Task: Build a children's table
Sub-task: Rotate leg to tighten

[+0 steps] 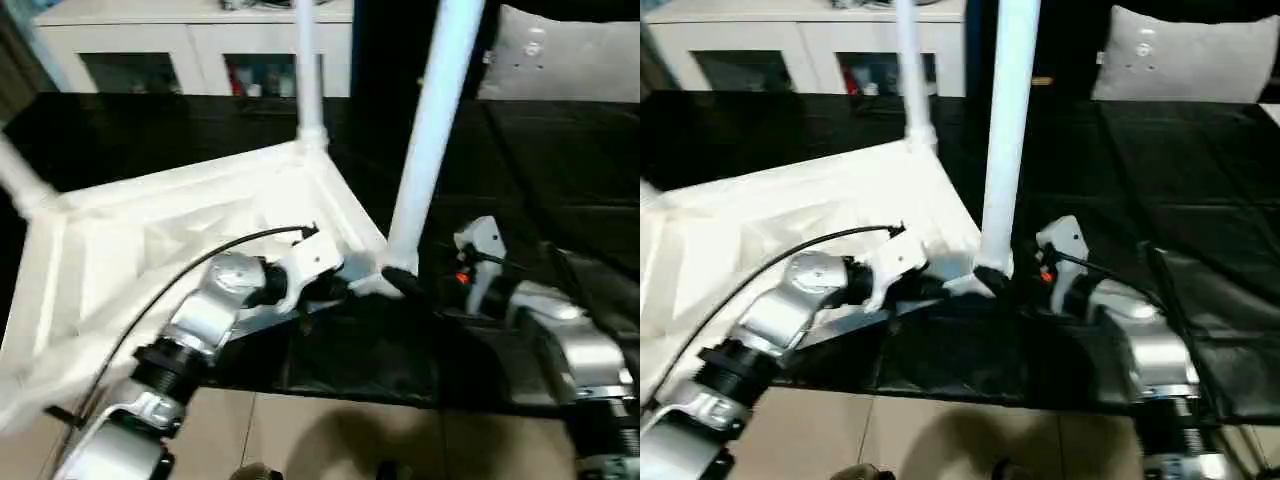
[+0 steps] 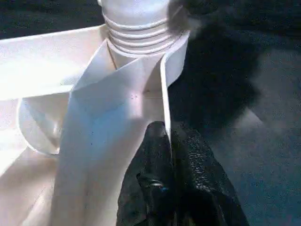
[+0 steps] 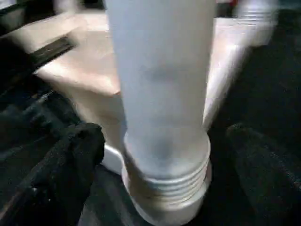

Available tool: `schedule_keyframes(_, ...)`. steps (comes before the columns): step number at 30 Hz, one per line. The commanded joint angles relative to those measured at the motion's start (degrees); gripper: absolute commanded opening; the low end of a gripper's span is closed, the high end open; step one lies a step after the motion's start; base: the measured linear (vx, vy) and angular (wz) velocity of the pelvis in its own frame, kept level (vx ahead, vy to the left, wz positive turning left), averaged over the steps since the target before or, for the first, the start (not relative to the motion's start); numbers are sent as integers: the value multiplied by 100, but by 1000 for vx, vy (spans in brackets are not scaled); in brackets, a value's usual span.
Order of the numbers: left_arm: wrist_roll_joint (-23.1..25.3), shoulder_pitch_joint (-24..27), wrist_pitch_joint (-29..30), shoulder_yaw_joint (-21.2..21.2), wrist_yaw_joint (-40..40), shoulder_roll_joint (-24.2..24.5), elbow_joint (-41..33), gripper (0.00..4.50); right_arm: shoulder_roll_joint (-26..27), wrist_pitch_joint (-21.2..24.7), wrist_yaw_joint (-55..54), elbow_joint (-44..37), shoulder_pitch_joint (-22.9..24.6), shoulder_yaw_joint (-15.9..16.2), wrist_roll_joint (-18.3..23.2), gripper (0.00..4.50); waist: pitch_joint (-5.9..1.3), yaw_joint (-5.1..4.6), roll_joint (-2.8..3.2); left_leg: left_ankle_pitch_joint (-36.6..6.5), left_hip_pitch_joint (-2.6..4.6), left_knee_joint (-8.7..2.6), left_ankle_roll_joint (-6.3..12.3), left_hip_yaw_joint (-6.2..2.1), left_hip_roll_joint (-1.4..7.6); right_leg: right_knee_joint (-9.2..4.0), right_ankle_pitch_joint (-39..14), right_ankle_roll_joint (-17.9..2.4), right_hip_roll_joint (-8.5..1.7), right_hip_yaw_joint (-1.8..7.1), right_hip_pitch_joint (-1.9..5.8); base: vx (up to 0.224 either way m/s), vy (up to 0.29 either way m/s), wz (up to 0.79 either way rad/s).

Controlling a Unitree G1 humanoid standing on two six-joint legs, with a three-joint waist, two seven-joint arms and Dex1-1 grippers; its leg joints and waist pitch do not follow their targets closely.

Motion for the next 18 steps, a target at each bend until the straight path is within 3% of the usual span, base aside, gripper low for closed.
schedule_keyframes(1,-129,-146,-441,-153,-574,95,-125,0,-174,-157,511,-117,-67,127,145,449,-505,14,-55,-649,64,-386,721,-42,305,-299,-1428,-1016,-322,358,423,0,0,0)
schedule_keyframes(2,-137,-176,-609,-219,-843,207,-68,0,-303,-193,811,-64,-107,163,208,449,-510,43,-57,-618,64,-381,732,-43,313,-283,-1370,-1055,-327,364,425,0,0,0)
schedule_keyframes(3,-139,-202,-722,-259,-983,263,-20,0,-359,-191,960,-32,-137,176,252,449,-516,52,-97,-616,55,-377,766,-40,304,-283,-1368,-1060,-317,356,432,0,0,0)
schedule_keyframes(4,-139,-226,-804,-291,-1082,304,23,0,-399,-182,1078,-10,-160,188,289,449,-516,79,-70,-601,53,-377,775,-42,319,-260,-1362,-1081,-324,360,425,0,0,0)
schedule_keyframes(5,-130,-285,-961,-382,-1341,406,121,0,-489,-140,1376,17,-212,246,363,449,-514,105,-85,-650,60,-371,784,-35,318,-270,-1449,-1072,-319,358,414,0,0,0)
schedule_keyframes(9,-133,-358,-1144,-461,-1613,486,250,0,-591,-155,1731,73,-271,355,404,419,-491,173,-107,-871,73,-382,611,-22,326,-297,-1871,-1002,-340,370,394,0,0,0)
schedule_keyframes(18,-110,-581,-1610,-550,-2017,497,661,0,-660,-146,2422,104,-340,783,390,345,-460,166,-135,-1097,99,-416,431,-24,311,-376,-2470,-746,-348,361,404,0,0,0)
